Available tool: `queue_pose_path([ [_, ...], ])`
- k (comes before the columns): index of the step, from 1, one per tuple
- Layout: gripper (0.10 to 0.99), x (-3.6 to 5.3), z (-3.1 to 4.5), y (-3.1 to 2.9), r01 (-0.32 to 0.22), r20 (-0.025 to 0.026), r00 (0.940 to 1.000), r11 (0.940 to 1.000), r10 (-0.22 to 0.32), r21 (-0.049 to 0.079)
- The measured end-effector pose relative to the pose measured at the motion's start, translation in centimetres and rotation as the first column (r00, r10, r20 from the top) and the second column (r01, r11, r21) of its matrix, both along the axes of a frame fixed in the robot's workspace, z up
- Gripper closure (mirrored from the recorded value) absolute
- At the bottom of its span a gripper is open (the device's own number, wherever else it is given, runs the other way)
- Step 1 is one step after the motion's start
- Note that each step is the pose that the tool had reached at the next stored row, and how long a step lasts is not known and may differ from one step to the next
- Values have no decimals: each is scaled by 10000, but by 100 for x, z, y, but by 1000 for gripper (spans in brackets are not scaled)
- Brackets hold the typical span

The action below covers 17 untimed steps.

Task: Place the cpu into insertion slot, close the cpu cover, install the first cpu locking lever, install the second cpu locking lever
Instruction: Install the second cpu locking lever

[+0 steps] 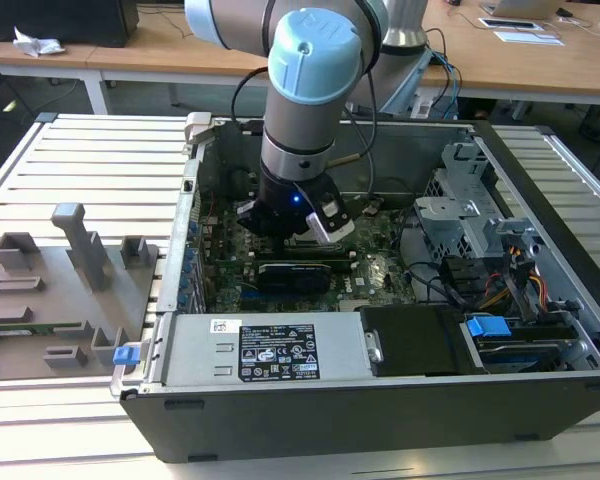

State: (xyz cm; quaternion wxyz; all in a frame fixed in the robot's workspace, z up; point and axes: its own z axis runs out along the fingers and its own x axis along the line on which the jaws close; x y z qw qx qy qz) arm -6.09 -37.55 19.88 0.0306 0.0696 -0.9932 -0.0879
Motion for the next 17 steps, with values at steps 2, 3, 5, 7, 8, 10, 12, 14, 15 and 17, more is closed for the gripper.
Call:
queue_pose_path([
  [2,980,0,22,6,-99,3,10000,10000,99,2],
  [3,980,0,67,9,-102,2,9999,9999,102,1],
  [5,980,5,147,57,-102,1,9999,9999,102,-11],
  [7,980,71,147,144,-104,-64,9999,9998,103,-164],
  [8,980,107,147,175,-104,-104,9999,9995,101,-291],
  [10,980,155,145,210,-106,-158,9998,9986,98,-522],
  [12,980,220,138,253,-110,-209,9997,9958,91,-909],
  [14,980,303,133,325,-117,-271,9996,9920,83,-1258],
  [15,980,342,130,361,-121,-310,9995,9906,79,-1365],
  [17,980,444,121,428,-132,-391,9992,9882,73,-1529],
])
